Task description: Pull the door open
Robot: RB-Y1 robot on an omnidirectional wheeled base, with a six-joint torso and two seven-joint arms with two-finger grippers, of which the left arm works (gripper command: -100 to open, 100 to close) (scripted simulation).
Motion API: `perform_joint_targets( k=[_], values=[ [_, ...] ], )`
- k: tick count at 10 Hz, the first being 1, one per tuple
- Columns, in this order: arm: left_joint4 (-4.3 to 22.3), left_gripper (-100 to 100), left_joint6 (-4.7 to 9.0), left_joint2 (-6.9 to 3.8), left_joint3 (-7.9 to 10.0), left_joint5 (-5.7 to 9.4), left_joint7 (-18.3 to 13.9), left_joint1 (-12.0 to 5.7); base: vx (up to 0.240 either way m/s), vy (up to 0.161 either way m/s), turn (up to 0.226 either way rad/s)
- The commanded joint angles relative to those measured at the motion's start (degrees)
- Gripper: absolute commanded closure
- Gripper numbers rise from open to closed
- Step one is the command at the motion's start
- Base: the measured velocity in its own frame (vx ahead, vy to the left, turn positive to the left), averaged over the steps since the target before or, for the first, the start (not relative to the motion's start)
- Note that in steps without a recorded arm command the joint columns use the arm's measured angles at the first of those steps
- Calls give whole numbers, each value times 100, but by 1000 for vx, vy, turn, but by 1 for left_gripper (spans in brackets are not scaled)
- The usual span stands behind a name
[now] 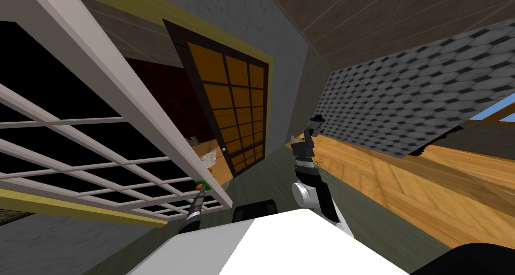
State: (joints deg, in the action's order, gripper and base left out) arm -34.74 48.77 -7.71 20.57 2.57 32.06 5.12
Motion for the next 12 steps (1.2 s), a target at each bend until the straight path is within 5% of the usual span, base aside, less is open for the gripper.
perform_joint_targets(
  k=[1,12],
  values=[
    [-239,100,-132,-45,101,61,-47,141,-19,7,18],
    [-278,100,-125,-91,-112,287,-977,94,-31,16,-45]
  ],
)
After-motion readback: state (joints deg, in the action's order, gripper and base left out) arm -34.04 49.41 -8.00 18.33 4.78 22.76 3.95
